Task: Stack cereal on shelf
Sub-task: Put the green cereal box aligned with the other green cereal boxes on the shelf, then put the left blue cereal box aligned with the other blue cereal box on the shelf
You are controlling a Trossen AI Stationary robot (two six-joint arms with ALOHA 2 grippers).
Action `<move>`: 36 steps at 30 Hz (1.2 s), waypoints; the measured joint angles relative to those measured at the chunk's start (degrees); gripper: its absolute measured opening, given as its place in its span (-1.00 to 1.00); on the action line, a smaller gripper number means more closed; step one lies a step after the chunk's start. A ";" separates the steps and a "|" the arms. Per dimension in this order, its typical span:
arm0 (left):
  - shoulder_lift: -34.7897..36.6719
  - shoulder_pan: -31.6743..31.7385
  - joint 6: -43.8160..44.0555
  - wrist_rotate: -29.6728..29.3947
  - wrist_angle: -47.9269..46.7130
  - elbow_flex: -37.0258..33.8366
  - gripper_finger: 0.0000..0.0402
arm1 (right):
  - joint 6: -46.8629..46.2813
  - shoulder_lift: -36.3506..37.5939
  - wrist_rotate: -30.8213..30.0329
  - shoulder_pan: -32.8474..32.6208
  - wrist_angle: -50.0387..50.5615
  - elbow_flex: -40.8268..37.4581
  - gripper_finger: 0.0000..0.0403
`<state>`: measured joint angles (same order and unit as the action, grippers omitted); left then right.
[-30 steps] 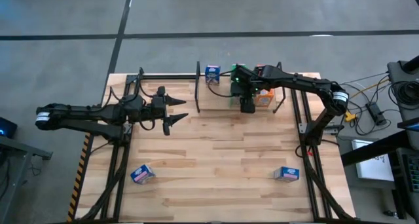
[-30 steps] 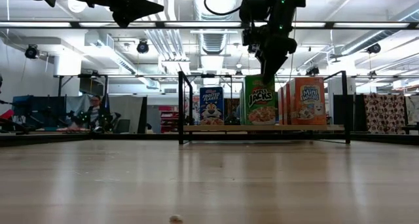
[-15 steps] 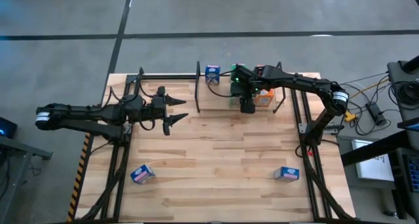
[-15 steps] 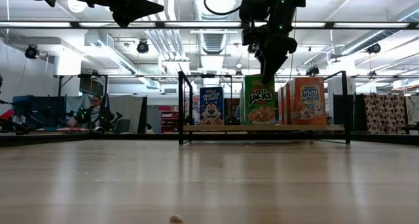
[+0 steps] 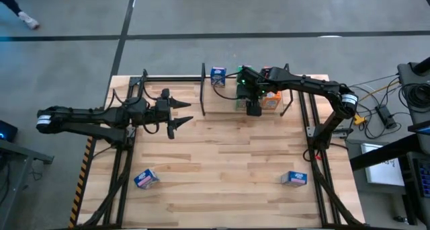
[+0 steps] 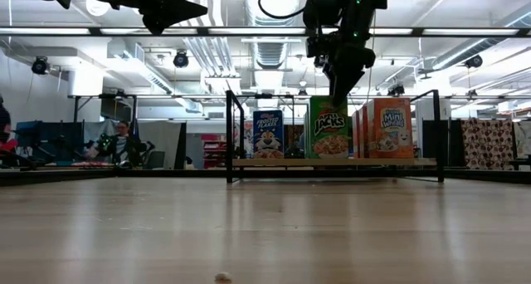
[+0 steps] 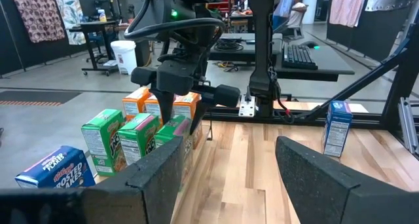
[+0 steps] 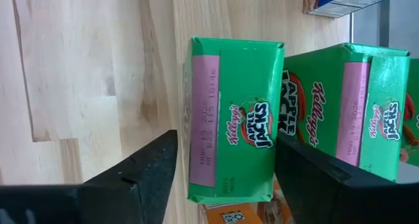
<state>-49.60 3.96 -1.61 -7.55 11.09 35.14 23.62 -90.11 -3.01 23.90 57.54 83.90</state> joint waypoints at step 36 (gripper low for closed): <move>0.00 0.01 2.34 0.02 0.00 0.00 0.12 | -13.00 9.42 0.48 -17.20 -4.07 -1.88 -0.51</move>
<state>-49.60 3.97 0.73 -7.53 11.09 35.14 10.62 -80.69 -2.52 6.70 53.47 82.02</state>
